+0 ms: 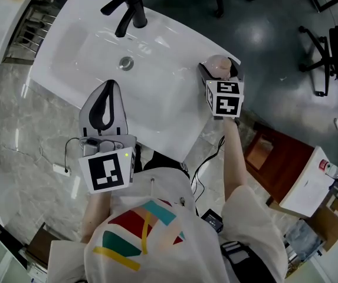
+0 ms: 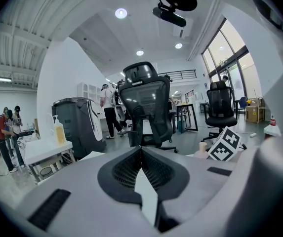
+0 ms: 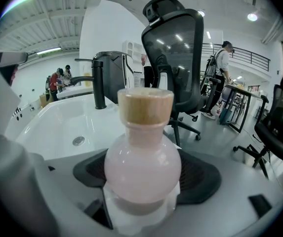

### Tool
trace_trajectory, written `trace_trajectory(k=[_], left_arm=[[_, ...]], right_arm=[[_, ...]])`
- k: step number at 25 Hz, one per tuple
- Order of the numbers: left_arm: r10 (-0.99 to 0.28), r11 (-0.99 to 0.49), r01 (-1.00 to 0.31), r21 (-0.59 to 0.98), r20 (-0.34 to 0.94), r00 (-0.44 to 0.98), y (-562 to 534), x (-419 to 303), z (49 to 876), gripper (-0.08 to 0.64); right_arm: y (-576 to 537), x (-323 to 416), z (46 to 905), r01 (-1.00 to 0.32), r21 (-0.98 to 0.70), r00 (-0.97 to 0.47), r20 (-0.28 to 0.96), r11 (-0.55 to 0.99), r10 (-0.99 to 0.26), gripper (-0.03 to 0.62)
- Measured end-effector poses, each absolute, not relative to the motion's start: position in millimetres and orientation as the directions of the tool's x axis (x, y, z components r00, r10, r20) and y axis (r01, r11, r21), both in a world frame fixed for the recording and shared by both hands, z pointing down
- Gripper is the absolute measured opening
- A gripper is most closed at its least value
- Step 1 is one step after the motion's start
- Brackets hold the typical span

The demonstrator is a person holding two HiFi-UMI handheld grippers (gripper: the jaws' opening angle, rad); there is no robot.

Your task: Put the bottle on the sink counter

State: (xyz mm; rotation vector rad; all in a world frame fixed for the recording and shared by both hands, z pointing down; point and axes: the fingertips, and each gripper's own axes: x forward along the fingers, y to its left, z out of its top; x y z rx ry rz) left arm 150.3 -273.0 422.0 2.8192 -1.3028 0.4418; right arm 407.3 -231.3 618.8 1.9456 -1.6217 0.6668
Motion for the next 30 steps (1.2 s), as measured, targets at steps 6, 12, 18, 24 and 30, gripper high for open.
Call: trace_trajectory(k=[6,12,18,24,30], left_arm=[[-0.742,-0.66,-0.742,-0.119,0.259,0.618,-271,152,423,0.018],[-0.725,-0.677,-0.727,-0.113,0.277,0.631,-269,157,428,0.018],[-0.711,-0.692,-0.715,-0.102,0.27,0.65,-265,166,427,0.018],[-0.706,-0.698,-0.709,-0.103,0.264,0.657,-264,168,425,0.018],[-0.703,-0.702,-0.703,-0.112,0.268,0.659,-263,166,425,0.018]], right_arm=[[-231,409,622,-0.985,0.039,0.151,0.667,-0.168,-0.729,0.391],[-231,408,622,-0.986,0.031,0.14,0.672,-0.161,-0.727,0.391],[-232,407,623,-0.986,0.03,0.141,0.67,-0.163,-0.729,0.391],[-230,408,626,-0.982,-0.023,0.122,0.67,-0.185,-0.732,0.391],[-230,408,626,-0.983,-0.022,0.122,0.67,-0.183,-0.733,0.391]])
